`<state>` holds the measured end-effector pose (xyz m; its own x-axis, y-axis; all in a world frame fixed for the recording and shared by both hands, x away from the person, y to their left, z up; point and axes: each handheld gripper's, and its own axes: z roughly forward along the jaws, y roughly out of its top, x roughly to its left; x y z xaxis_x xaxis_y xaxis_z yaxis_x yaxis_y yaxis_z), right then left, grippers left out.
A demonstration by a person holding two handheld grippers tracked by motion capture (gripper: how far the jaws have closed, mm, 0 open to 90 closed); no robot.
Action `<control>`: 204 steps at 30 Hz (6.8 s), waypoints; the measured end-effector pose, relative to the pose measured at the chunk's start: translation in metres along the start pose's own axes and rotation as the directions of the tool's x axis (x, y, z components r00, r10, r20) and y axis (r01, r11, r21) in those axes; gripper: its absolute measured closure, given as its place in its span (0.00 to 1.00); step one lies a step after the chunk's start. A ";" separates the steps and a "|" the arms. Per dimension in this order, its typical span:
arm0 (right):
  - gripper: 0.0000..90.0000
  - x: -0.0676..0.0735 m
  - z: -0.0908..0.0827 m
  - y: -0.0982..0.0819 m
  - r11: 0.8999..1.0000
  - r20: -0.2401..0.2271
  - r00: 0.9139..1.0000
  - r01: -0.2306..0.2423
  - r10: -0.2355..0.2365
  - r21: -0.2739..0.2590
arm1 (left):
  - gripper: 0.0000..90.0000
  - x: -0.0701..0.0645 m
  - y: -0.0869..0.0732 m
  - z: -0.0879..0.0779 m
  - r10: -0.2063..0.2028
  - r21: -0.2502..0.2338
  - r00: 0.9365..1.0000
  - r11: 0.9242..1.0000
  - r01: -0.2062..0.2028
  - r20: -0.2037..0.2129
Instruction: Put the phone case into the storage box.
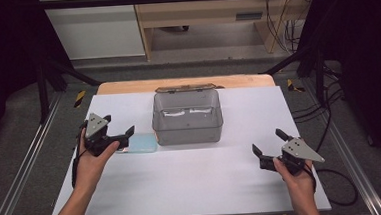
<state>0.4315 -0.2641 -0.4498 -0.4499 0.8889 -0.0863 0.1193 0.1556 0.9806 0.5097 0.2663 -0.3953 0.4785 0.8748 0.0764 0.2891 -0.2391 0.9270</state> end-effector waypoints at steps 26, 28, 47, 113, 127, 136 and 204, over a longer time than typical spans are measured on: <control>0.06 0.003 0.007 -0.002 0.999 -0.040 0.998 0.040 -0.039 0.028 | 1.00 0.007 -0.023 0.091 -0.137 0.352 0.991 0.928 0.125 0.009; 0.06 0.003 0.007 -0.002 0.999 -0.040 0.998 0.043 -0.042 0.031 | 1.00 0.006 -0.024 0.095 -0.135 0.363 0.991 0.924 0.122 0.011; 0.06 0.005 0.009 -0.002 0.998 -0.053 0.997 0.054 -0.052 0.040 | 1.00 -0.008 -0.031 0.123 -0.146 0.447 0.987 0.888 0.103 0.064; 0.08 0.186 0.119 0.053 0.952 -0.376 0.925 0.061 0.060 0.301 | 0.62 0.016 -0.076 -0.074 -0.185 -0.066 0.962 0.982 0.175 -0.201; 0.08 0.245 0.161 0.052 0.919 -0.435 0.896 0.092 0.092 0.384 | 0.04 0.022 -0.075 -0.070 -0.199 -0.129 0.960 0.976 0.176 -0.196; 0.09 0.280 0.181 0.043 0.894 -0.450 0.886 0.107 0.112 0.435 | 0.04 0.024 -0.076 -0.072 -0.218 -0.127 0.954 0.973 0.195 -0.207; 0.20 0.203 0.093 0.028 0.889 -0.482 0.875 0.263 -0.055 0.375 | 0.04 0.016 -0.077 -0.066 -0.234 -0.115 0.962 0.969 0.219 -0.141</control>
<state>0.4258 -0.0388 -0.4559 -0.8264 0.5613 -0.0447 0.3202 0.5337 0.7827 0.4408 0.3264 -0.4409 0.2753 0.9570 -0.0914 0.2891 0.0083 0.9573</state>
